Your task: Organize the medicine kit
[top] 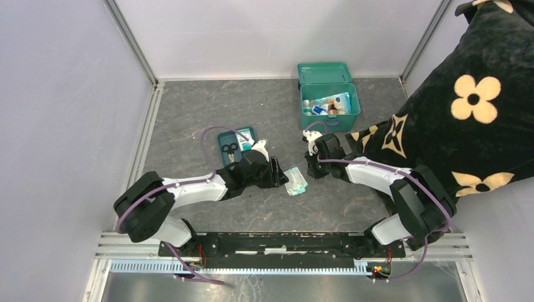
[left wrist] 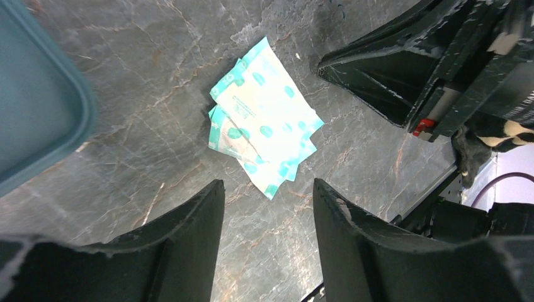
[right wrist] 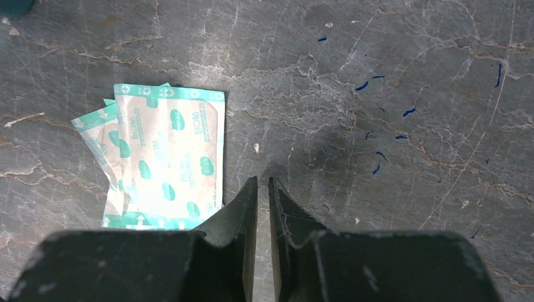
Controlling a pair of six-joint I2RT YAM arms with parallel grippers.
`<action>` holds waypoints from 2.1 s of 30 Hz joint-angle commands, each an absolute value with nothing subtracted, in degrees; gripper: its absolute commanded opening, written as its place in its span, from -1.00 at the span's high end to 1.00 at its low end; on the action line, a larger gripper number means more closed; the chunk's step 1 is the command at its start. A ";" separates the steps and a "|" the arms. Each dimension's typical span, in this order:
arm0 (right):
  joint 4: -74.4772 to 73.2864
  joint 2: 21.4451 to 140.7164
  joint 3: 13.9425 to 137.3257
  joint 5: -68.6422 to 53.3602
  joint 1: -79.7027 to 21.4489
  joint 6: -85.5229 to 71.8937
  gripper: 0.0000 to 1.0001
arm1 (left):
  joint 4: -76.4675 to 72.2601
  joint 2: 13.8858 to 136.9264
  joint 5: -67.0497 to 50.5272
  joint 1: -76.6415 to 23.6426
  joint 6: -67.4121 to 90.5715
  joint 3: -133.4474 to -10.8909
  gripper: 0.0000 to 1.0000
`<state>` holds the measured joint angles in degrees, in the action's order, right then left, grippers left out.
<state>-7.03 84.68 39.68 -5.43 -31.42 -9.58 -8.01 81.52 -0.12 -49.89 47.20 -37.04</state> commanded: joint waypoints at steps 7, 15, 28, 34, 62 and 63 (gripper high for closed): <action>-3.83 85.20 38.01 -9.47 -31.33 -8.92 0.77 | -15.82 89.79 1.52 -51.94 52.97 -35.96 -0.14; -2.88 84.34 35.45 -12.30 -31.36 -10.04 0.84 | -14.85 91.37 2.45 -52.12 54.61 -35.07 -0.23; -1.65 82.53 32.36 -18.11 -32.04 -11.76 0.89 | -15.02 94.05 3.53 -52.21 55.80 -33.44 -0.23; -2.55 81.65 31.82 -18.68 -32.00 -11.60 0.89 | -15.03 94.96 4.08 -52.20 55.73 -33.02 -0.22; -0.44 83.77 31.02 -20.03 -32.39 -12.92 0.90 | -18.70 97.76 0.77 -52.28 53.35 -34.27 0.40; -0.44 83.68 31.03 -19.84 -32.36 -12.88 0.90 | -18.41 97.74 0.85 -52.29 53.23 -34.34 0.43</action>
<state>0.40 82.74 31.99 -20.51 -31.88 -12.82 -23.79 95.77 0.84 -51.88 54.78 -35.11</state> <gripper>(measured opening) 0.050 0.314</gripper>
